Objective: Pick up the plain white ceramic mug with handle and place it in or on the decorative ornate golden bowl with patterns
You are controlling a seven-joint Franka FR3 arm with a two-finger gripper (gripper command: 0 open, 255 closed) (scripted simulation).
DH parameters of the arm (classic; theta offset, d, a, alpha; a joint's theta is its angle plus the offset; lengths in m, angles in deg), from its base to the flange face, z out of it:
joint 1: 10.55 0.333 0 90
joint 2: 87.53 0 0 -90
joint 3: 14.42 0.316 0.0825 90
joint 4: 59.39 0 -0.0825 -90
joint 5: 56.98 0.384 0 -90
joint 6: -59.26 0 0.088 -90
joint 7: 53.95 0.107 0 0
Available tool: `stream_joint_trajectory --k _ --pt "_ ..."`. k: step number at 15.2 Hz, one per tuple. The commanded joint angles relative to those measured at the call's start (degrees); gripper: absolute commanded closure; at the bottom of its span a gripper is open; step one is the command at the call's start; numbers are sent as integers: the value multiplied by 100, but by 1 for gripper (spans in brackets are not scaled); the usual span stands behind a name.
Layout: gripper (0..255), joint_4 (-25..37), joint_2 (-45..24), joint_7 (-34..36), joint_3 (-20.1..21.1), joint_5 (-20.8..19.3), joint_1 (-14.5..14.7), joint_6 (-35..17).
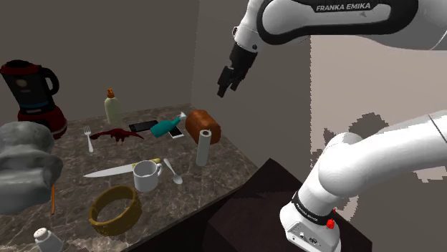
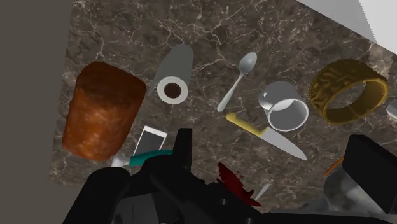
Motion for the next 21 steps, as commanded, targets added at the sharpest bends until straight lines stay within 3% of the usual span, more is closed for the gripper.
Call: stream_joint_trajectory --k 1,12,21 --pt "0 -113 -297 67 110 32 37 -397" --pt "0 -12 -2395 449 618 -103 95 -2250" --pt "0 738 -4416 1108 830 -833 185 -3348"
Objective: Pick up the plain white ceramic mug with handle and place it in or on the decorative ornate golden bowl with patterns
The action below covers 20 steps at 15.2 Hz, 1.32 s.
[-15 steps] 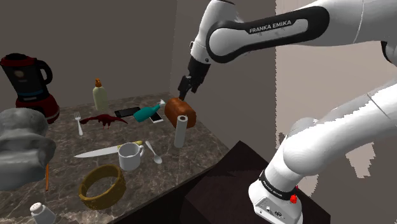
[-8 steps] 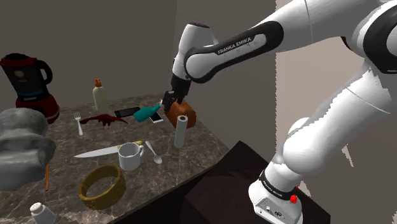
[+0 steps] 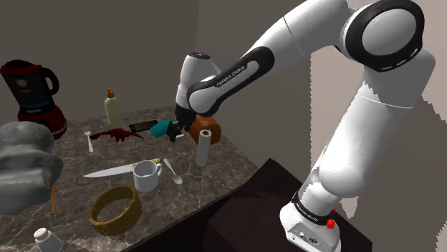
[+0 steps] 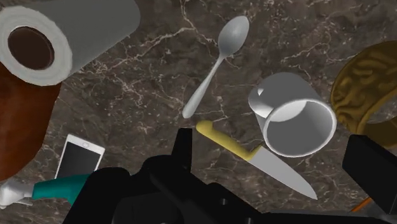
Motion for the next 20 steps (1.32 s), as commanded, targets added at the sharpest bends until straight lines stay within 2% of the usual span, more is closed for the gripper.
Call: stream_joint_trajectory --k 1,7,13,20 --pt "0 270 -522 224 5 -243 76 -209" --pt "0 1127 -1879 652 -186 -777 411 -584" --pt "0 2222 -3215 864 -396 -1052 777 -725" --pt "0 2541 -3757 922 -508 -1134 885 -945"
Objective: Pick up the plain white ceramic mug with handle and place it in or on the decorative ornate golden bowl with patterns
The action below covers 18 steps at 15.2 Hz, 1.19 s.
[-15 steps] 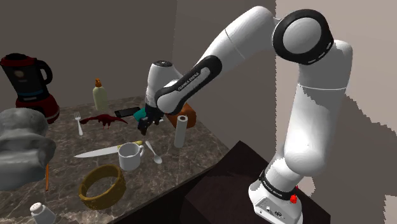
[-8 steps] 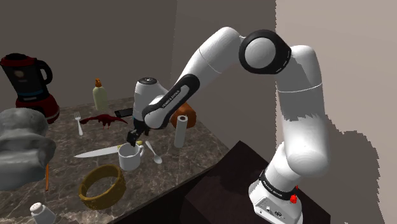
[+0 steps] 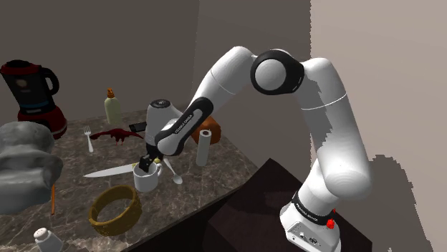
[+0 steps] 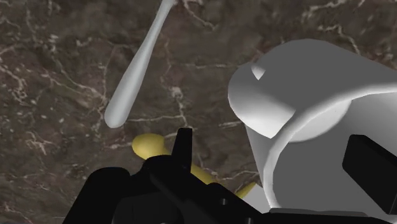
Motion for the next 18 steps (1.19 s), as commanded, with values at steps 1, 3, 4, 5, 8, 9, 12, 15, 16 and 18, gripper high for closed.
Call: stream_joint_trajectory --k 1,3,4,5,8,9,12,15,16,18 --pt "0 82 -175 15 -39 -27 27 -97" --pt "0 81 -175 15 -40 -27 27 -97" --pt "0 82 -175 15 -39 -27 27 -97" --pt "0 82 -175 15 -39 -27 27 -97" --pt "0 82 -175 15 -39 -27 27 -97" --pt "0 81 -175 15 -39 -27 27 -96" --pt "255 81 -175 15 -39 -27 27 -96" --pt "255 81 -175 15 -39 -27 27 -96" --pt "255 82 -175 15 -39 -27 27 -96" --pt "255 82 -175 14 -39 -27 27 -96"
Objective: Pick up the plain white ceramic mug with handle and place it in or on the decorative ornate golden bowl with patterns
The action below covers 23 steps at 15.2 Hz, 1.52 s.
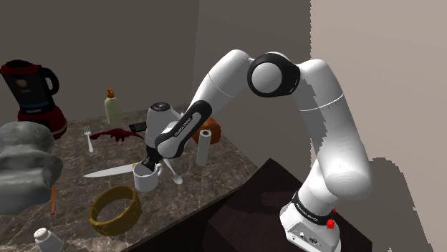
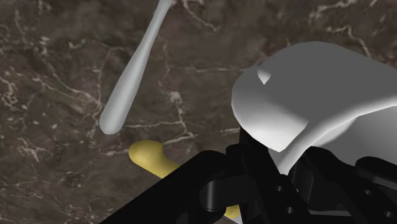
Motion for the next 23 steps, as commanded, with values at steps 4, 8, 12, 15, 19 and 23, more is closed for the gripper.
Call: stream_joint_trajectory --k 4,8,12,15,19,23 --pt "255 -80 204 -26 51 34 -39 127" --pt "255 -168 470 -66 119 86 -91 307" --pt "255 -237 727 -109 187 145 -143 497" --pt "255 -275 914 -144 238 193 -181 646" --pt "255 -308 1155 -193 302 262 -229 854" --pt "255 -322 1385 -243 364 334 -274 1069"
